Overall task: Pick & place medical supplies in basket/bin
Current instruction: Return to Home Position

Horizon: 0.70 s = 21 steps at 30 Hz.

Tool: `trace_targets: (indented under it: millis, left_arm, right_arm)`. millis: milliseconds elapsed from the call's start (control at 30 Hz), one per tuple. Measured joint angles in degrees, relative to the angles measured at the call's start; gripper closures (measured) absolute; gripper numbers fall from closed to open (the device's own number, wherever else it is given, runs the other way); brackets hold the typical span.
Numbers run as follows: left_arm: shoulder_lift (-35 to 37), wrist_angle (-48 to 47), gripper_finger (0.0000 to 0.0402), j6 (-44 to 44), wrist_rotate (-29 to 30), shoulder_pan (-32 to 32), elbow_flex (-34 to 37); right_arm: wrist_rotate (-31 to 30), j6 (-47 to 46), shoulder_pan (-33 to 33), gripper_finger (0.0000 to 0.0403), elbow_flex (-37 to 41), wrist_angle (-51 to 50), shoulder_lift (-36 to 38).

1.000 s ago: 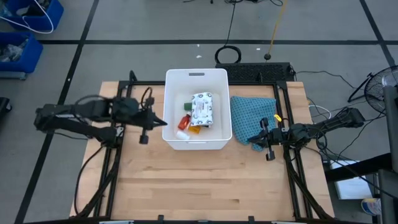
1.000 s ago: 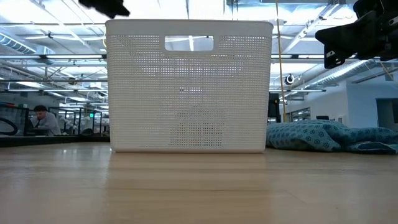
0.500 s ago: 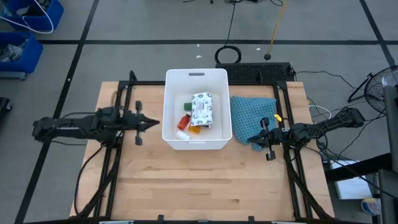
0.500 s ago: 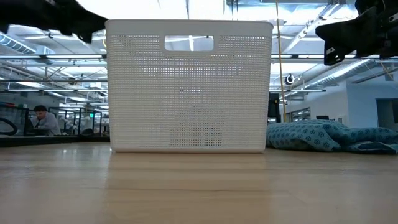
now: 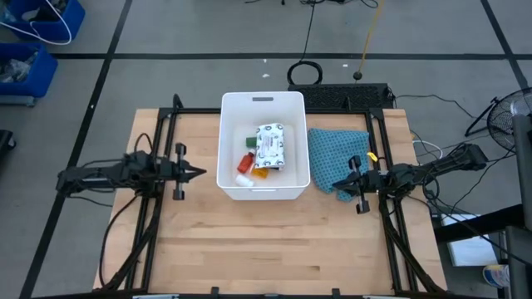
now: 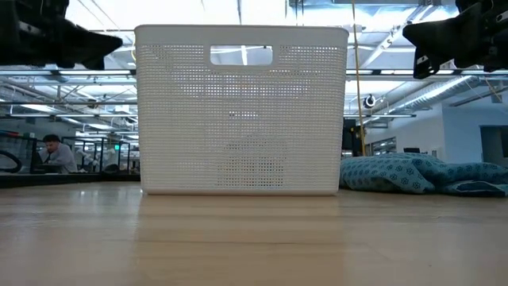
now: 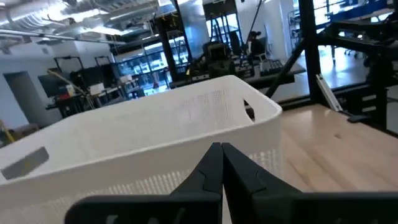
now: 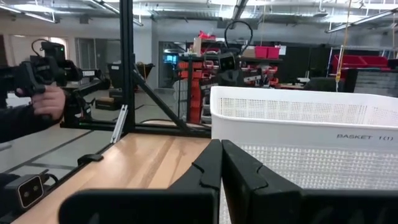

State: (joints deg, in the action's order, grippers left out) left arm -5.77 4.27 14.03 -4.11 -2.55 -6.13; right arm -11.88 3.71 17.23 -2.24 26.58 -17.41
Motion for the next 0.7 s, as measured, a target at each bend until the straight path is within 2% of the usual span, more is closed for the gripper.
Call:
trace_targets:
  millis: [333,500,700]
  left_arm:
    - [2.6,0.3,0.0401,-1.7,-4.0,0.0,3.6]
    - [2.5,0.3,0.0401,-2.9,-4.9,0.0,5.1]
    - [2.5,-0.4,0.04,-4.8,-5.5,0.0,5.6]
  right_arm:
    - [0.0,0.5,0.0,0.0403,0.5,-0.4,0.0]
    - [-3.4,-0.3,0.0,0.0403,1.4,-0.4,-0.1]
    - [-3.6,-0.2,0.0,0.0403,1.4,-0.3,-0.1]
